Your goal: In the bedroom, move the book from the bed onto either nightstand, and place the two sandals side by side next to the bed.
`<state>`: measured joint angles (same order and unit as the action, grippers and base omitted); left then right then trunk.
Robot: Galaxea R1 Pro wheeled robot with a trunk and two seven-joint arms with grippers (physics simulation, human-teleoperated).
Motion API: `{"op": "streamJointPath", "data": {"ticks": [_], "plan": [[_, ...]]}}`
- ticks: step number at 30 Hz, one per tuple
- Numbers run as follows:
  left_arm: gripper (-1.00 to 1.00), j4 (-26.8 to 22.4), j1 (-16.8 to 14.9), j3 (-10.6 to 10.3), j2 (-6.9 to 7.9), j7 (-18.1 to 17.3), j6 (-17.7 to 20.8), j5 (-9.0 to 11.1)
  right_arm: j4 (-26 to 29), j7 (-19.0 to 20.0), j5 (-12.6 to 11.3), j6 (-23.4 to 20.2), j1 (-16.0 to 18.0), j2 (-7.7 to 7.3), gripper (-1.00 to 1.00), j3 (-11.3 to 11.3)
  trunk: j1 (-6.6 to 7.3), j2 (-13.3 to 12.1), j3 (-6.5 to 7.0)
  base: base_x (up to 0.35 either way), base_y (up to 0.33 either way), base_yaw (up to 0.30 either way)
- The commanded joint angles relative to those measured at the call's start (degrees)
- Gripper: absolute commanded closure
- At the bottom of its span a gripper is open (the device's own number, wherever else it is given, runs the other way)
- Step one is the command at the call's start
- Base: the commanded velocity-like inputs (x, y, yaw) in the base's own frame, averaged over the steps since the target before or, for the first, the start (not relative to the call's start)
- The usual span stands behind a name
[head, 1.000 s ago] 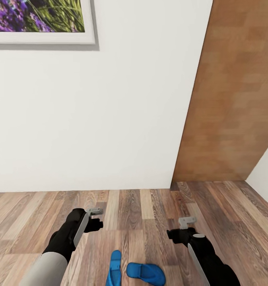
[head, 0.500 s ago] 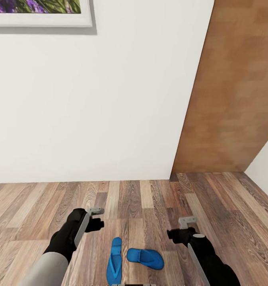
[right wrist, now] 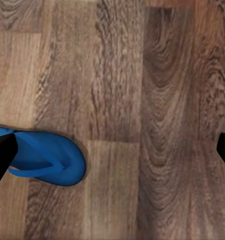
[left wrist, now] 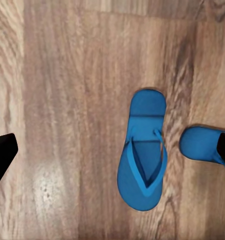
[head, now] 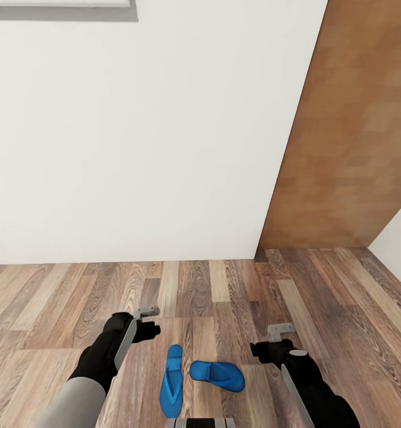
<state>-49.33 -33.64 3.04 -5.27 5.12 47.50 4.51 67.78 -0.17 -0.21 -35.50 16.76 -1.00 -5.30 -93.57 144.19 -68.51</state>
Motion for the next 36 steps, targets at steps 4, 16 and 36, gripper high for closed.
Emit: {"op": "streamJointPath", "data": {"ticks": [4,16,36], "plan": [[-1.0,-0.1,0.0,0.1,-0.05,0.3,-0.3,0.5,0.0,0.0,0.2,1.0,0.0,-0.05,-1.0,-0.3,-0.09,0.1,-0.94,0.0,0.0,0.0],[-1.0,0.8,0.0,0.1,0.15,-3.9,-4.6,0.3,0.0,0.0,0.4,2.1,0.0,-0.05,-1.0,-0.5,-0.4,0.2,-3.6,0.0,0.0,0.0],[-1.0,2.3,0.0,0.0,-0.44,-4.9,-8.0,0.2,0.0,0.0,0.3,2.9,0.0,-0.05,-1.0,-0.6,-0.91,0.5,-8.03,0.0,0.0,0.0]]}}
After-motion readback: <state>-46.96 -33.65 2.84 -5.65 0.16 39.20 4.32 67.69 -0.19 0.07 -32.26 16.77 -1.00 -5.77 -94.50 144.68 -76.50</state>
